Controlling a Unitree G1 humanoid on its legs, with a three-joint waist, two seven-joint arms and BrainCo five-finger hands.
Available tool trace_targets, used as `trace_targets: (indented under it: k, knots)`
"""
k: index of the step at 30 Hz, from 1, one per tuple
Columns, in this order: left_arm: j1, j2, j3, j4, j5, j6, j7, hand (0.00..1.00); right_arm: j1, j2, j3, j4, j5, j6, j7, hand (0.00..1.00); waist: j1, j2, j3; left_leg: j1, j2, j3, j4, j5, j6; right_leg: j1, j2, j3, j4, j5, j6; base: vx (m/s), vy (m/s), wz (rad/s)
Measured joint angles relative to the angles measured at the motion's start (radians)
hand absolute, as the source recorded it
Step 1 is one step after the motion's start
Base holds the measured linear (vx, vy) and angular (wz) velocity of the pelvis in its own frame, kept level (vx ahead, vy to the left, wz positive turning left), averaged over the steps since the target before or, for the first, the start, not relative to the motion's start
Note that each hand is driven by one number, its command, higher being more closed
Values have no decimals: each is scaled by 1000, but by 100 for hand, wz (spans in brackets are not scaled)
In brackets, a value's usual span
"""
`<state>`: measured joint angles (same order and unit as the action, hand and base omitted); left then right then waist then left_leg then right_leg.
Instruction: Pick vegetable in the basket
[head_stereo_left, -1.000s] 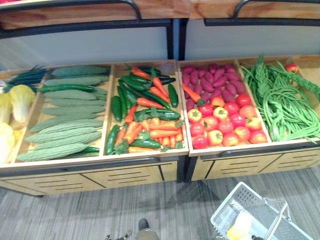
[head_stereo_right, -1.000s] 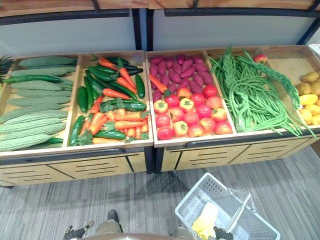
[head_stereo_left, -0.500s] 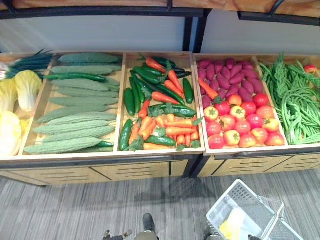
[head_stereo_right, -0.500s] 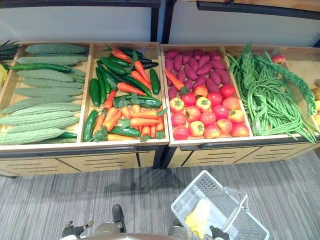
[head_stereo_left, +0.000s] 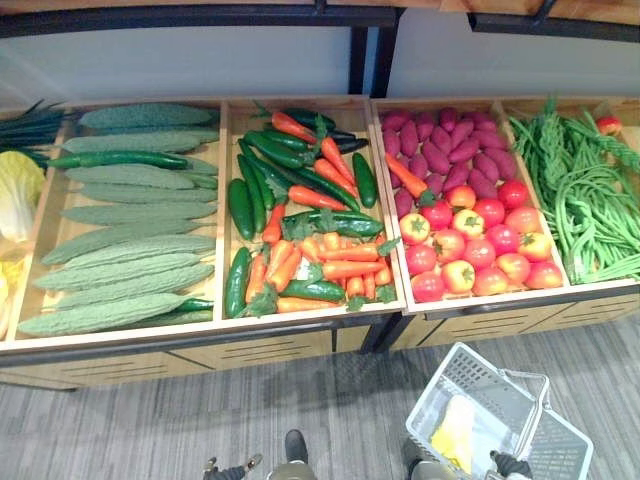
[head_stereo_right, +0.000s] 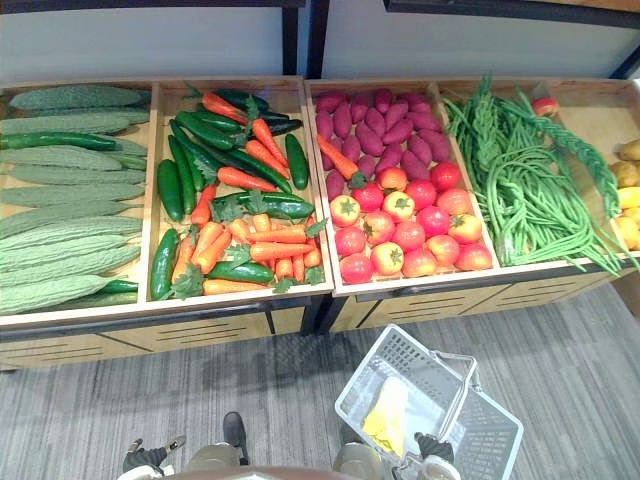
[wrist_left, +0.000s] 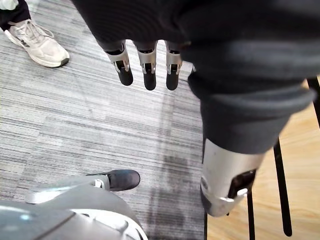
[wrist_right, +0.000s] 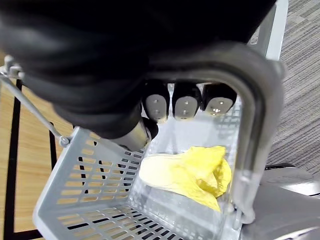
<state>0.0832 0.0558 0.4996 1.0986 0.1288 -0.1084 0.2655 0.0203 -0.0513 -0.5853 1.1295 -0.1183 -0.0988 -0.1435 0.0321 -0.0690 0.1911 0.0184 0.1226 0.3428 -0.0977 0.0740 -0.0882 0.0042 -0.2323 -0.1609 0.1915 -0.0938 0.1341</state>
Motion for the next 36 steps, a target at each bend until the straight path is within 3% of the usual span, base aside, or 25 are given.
trace_targets:
  k: [4,8,9,12,16,20,25,28,31,33,36]
  knots:
    - [-8,-29,76,-50,-49,2,26,0,1,-8,1,17,0,-2,1,100,-1,13,-2,-11,13,-1,-6,13,-19,22,17,-6,-64,-28,22,-34,-119,-6]
    - [1,-84,84,-474,-82,-25,205,0,31,-11,6,19,1,-15,-22,100,-3,28,-12,-34,30,-34,-7,37,-27,20,34,-27,-77,-63,24,-82,-87,13]
    - [-1,-75,71,-589,-28,-47,275,0,44,-9,14,19,4,-18,-28,100,-2,28,-17,-33,35,-40,-7,38,-28,24,39,-31,-75,-65,21,-57,-42,11]
    - [-28,-34,45,-836,94,-59,390,0,64,-10,44,18,10,-29,-44,100,-4,19,-31,-33,36,-44,-7,38,-29,28,41,-33,-77,-64,20,-19,-10,4]
    - [-46,27,-6,-1065,201,-57,459,0,71,-8,55,26,10,-38,-44,100,-4,0,-55,-33,35,-18,-7,38,-30,18,43,8,-84,-46,17,28,21,-14]
    - [-92,151,-83,-1144,292,-60,463,0,72,-13,54,26,10,-43,-33,100,-13,8,-73,-33,46,19,-6,39,-30,-10,56,68,-84,-13,10,9,26,-30]
    - [-147,292,-157,-1116,364,-89,425,0,77,-23,49,23,9,-45,-19,100,-37,16,-85,-31,49,60,-7,39,-28,-42,59,111,-84,-2,11,-68,8,-30]
    - [-181,361,-207,-1037,399,-93,383,0,83,-37,45,11,9,-44,-15,100,-58,34,-85,-32,50,67,-7,37,-31,-54,59,119,-87,-1,14,-96,0,-11]
    - [-222,428,-280,-953,408,-98,344,0,103,-52,46,-11,9,-42,-9,100,-58,46,-84,-33,52,87,-7,34,-26,-63,61,135,-101,-5,9,-74,9,-18]
    - [-264,501,-352,-864,443,-99,283,0,110,-62,55,-25,8,-41,-7,100,-58,52,-81,-35,51,98,-7,34,-26,-72,60,145,-102,-5,9,-25,11,-14]
    - [-326,538,-428,-771,446,-100,228,0,121,-62,78,-52,7,-41,-6,100,-56,49,-80,-37,49,115,-7,27,-27,-84,59,161,-104,-5,9,39,9,-13]
